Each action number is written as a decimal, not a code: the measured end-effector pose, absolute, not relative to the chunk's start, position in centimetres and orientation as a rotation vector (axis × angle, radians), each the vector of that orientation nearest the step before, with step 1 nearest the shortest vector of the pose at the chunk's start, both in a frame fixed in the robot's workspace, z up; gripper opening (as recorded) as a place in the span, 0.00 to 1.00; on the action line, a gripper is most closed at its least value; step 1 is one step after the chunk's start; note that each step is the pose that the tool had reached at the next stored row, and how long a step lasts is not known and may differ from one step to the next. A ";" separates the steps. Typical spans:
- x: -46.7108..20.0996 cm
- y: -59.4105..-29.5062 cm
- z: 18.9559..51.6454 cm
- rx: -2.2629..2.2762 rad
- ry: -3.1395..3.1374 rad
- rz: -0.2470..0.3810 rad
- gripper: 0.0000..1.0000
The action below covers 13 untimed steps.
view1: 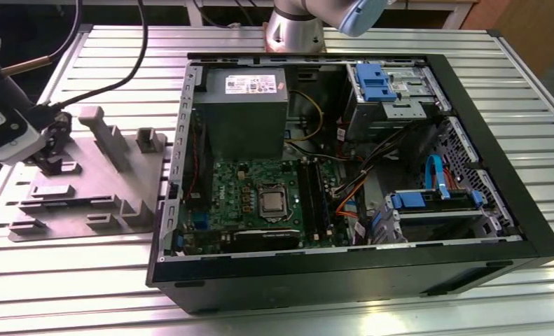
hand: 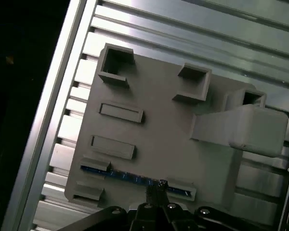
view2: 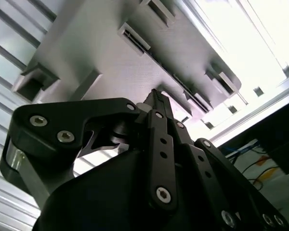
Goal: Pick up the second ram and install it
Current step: 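Pick up the second ram and move it above second insertion slot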
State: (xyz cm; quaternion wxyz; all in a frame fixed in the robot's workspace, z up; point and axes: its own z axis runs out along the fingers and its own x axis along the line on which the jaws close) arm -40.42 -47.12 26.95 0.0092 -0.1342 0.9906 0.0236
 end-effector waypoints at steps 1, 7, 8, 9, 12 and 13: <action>-40.4 -47.1 26.9 -0.448 3.090 0.074 0.10; -40.4 -47.1 26.7 -0.615 3.064 0.076 0.10; -40.4 -47.1 26.7 -0.642 3.059 0.076 0.10; -40.4 -47.1 26.7 -0.673 3.053 0.076 0.10; -40.4 -47.1 26.6 -0.755 3.035 0.077 0.10; -40.4 -47.1 26.6 -0.782 3.029 0.077 0.10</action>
